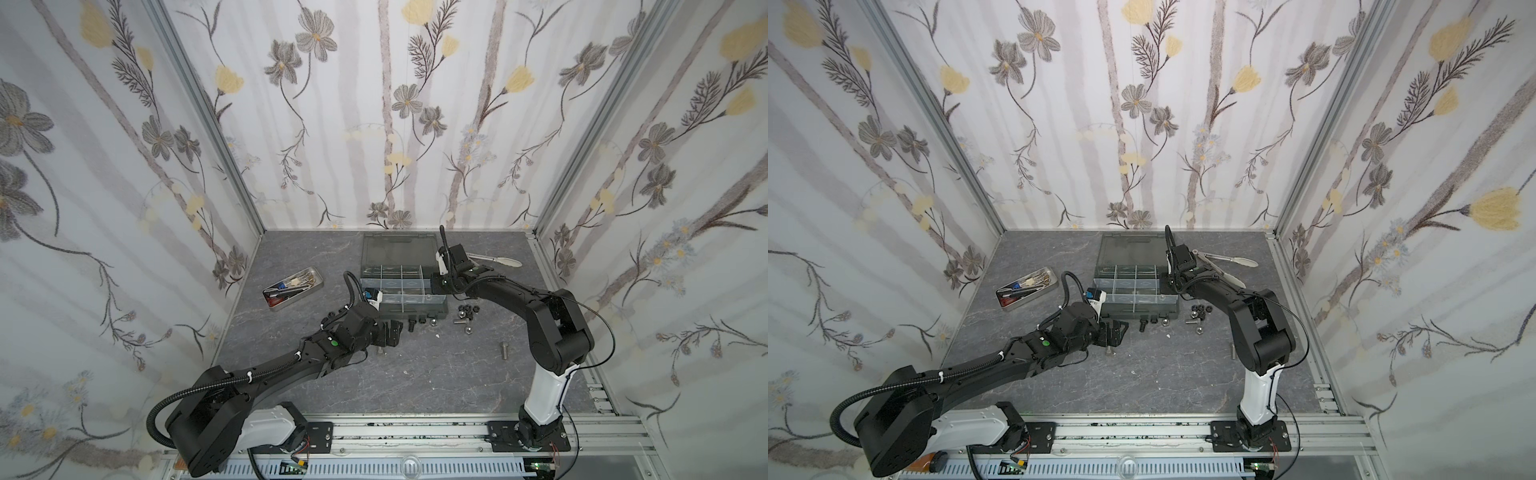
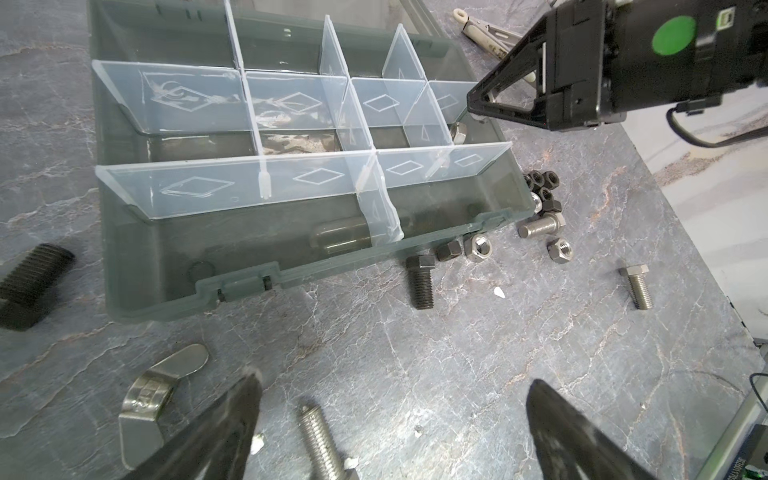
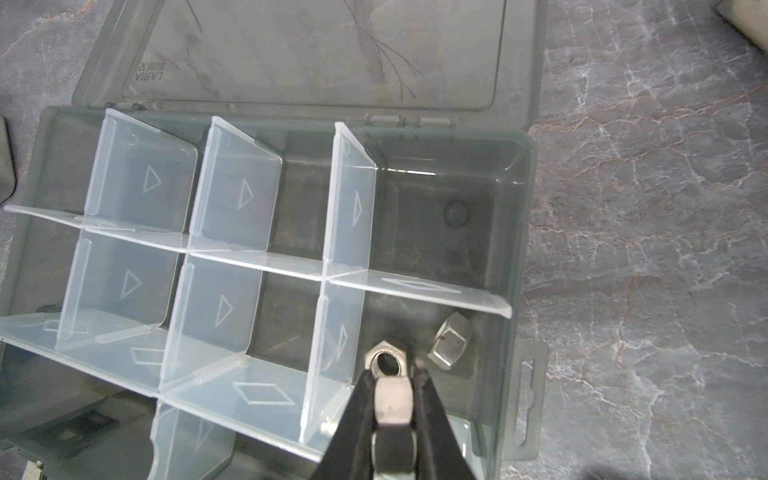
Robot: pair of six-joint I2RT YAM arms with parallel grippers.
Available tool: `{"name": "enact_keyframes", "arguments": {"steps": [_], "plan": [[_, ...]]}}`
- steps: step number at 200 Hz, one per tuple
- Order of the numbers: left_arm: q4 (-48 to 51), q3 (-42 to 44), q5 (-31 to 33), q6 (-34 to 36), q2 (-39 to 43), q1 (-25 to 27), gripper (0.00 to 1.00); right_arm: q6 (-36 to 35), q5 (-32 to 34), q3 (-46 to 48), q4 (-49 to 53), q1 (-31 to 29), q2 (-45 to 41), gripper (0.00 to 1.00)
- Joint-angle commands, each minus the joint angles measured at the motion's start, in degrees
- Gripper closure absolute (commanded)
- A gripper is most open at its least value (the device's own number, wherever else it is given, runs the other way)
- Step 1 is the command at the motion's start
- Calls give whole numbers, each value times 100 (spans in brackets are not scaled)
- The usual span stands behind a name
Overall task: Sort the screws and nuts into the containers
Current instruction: 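Carry the nut over a box compartment and open the right gripper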
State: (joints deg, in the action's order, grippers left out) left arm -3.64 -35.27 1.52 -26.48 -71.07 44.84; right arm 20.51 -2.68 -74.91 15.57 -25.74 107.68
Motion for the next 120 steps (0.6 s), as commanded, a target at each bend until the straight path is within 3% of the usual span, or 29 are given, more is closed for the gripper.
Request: {"name": "enact_keyframes", "arguments": {"steps": [1, 58, 120], "plan": [[-334, 28, -4, -104, -4, 3, 2, 24, -44, -153, 25, 13, 49, 75], [-144, -151, 6, -121, -175, 71, 12, 253, 102, -230, 199, 13, -178, 67], [513, -901, 383, -11, -740, 409, 24, 589, 331, 630, 278, 11, -1495, 62]]}}
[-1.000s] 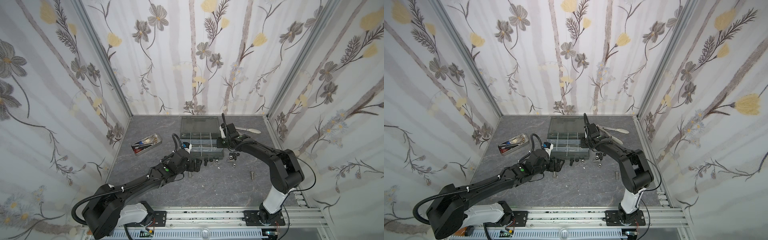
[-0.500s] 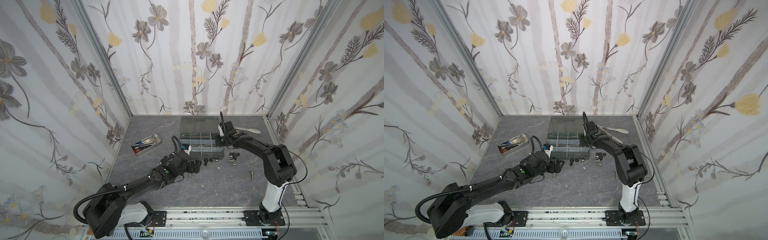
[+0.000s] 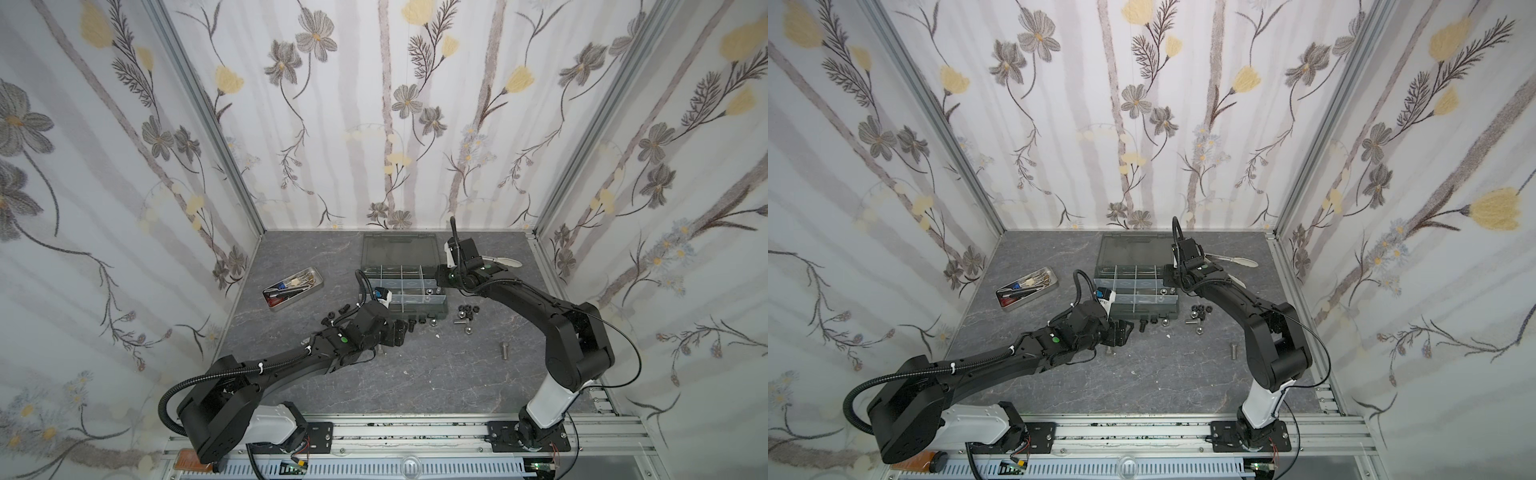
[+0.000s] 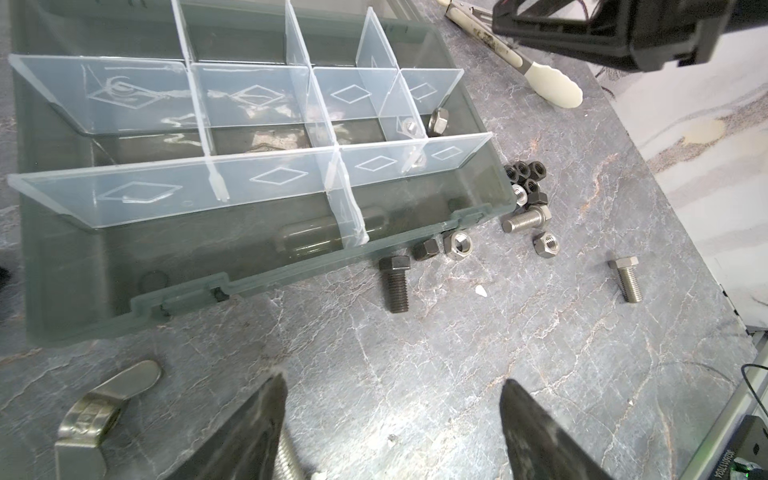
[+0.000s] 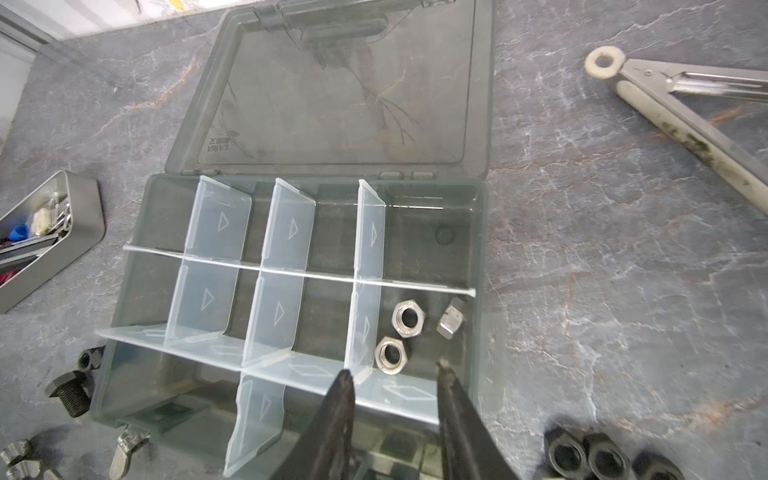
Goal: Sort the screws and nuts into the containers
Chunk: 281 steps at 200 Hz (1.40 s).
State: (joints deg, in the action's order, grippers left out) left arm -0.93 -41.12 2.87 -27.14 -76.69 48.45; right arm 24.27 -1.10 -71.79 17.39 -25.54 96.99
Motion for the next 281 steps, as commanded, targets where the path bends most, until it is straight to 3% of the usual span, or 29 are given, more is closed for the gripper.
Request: {"name": "enact_keyframes", "arguments": {"steps": [1, 26, 42, 105, 173, 222, 281], "plan": [[242, -329, 253, 61, -192, 50, 25, 220, 177, 338, 97, -10, -457, 62], [298, -684, 137, 11, -583, 108, 32, 315, 266, 925, 83, 4, -1175, 60], [440, -945, 376, 7, -885, 290, 34, 319, 326, 1268, 47, -2, -1587, 57], [779, -1998, 1312, -576, -2219, 1098, 34, 227, 30, 2302, -376, 517, -2911, 47], [1376, -3709, 1386, -1176, -3873, 1431, 37, 218, -191, 2801, -609, 854, -3750, 44], [1564, -4078, 1604, -1398, -4250, 1426, 42, 201, -166, 3205, -614, 1130, -4452, 42], [1566, -4036, 1776, -1540, -4366, 1361, 43, 236, -299, 3323, -666, 1143, -4546, 41]]}}
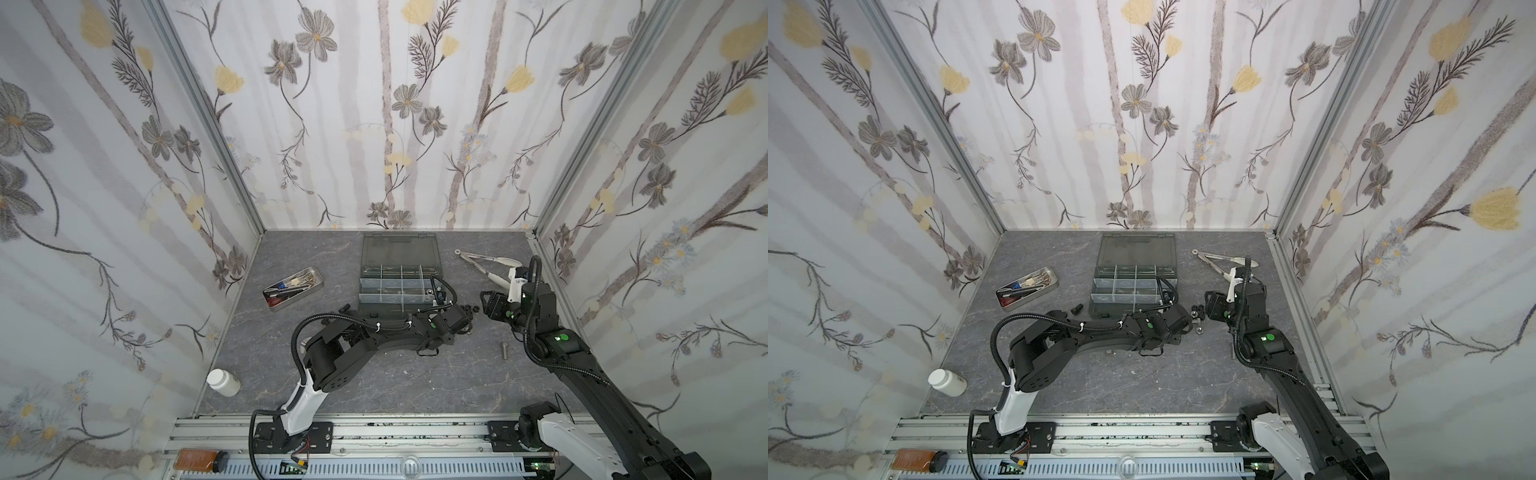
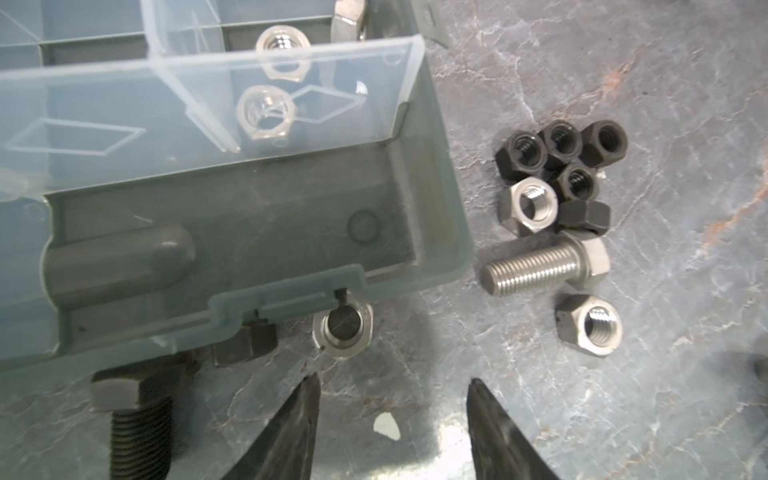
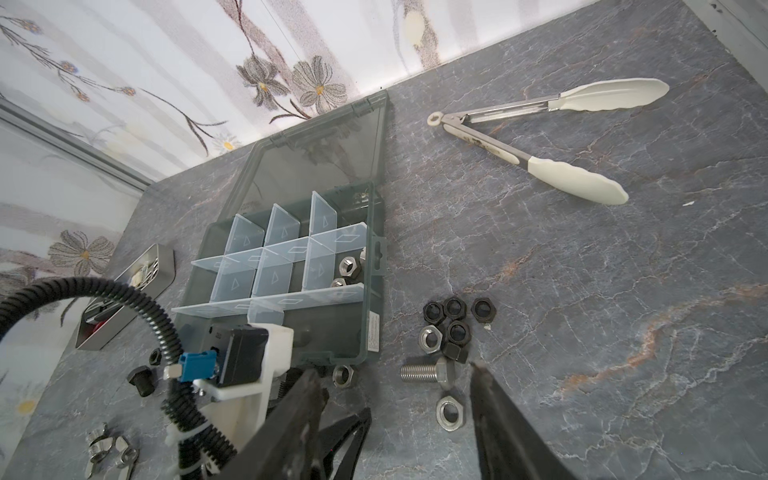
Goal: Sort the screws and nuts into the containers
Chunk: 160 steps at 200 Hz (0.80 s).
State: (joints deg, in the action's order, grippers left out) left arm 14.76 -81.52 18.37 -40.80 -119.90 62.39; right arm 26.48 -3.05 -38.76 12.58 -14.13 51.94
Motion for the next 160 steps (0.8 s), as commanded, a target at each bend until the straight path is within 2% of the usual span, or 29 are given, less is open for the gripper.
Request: {"name": "enact_keyframes", "arguments": {"steps": [1, 79, 160], "plan": [[-10, 8, 227, -179, -48, -34, 43, 15, -104, 20, -185, 2, -42, 41], [-286, 153, 176, -192, -152, -210, 46, 57, -193, 115, -184, -2, -75, 41], [-274, -186, 138, -123, -458, -270, 53, 68, -248, 194, -194, 24, -175, 41]]}}
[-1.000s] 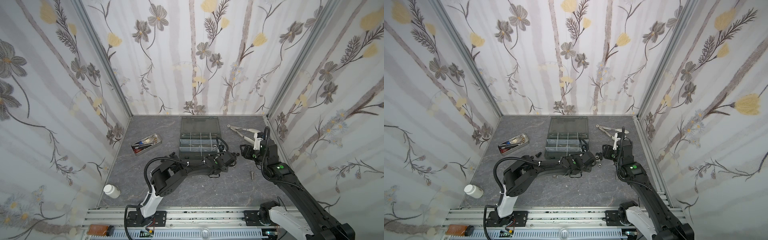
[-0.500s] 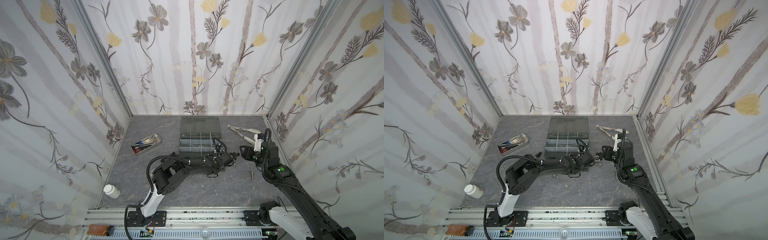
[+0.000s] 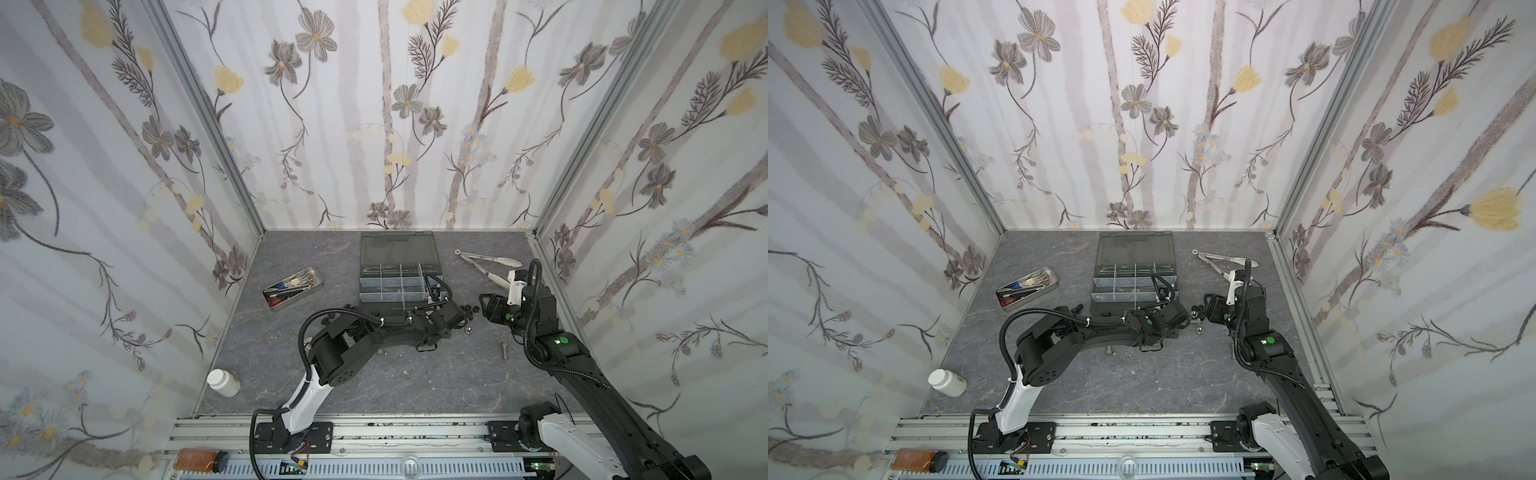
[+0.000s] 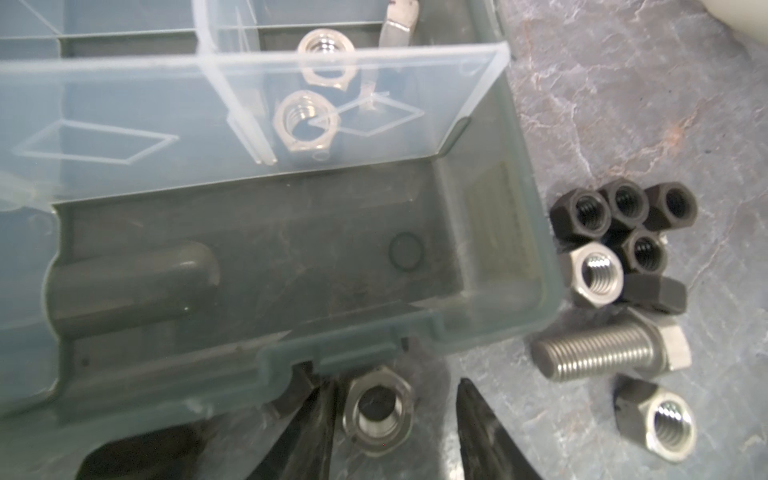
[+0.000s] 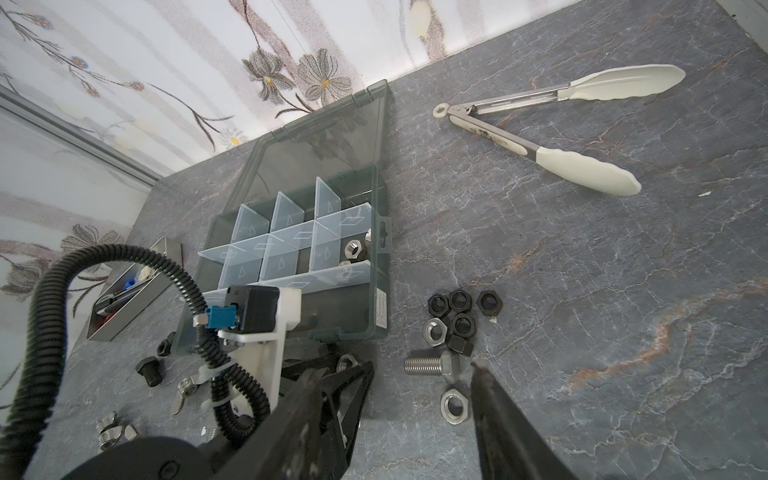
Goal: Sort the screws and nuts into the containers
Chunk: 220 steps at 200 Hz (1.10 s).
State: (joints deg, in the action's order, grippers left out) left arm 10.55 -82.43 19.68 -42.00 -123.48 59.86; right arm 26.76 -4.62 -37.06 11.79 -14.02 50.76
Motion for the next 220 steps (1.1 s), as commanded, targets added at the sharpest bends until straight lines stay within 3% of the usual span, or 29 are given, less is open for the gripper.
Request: {"name": "enact_keyframes", "arguments": {"steps": [1, 105, 220], "plan": [[153, -100, 8, -2, -103, -17, 53, 39, -91, 23, -116, 13, -57, 41], [154, -49, -113, 60, -63, 0, 71, 21, -152, -18, -95, 40, -97, 41], [-26, 87, -152, 210, 479, 79, 72, 28, -318, 180, 31, 41, -99, 41]]}}
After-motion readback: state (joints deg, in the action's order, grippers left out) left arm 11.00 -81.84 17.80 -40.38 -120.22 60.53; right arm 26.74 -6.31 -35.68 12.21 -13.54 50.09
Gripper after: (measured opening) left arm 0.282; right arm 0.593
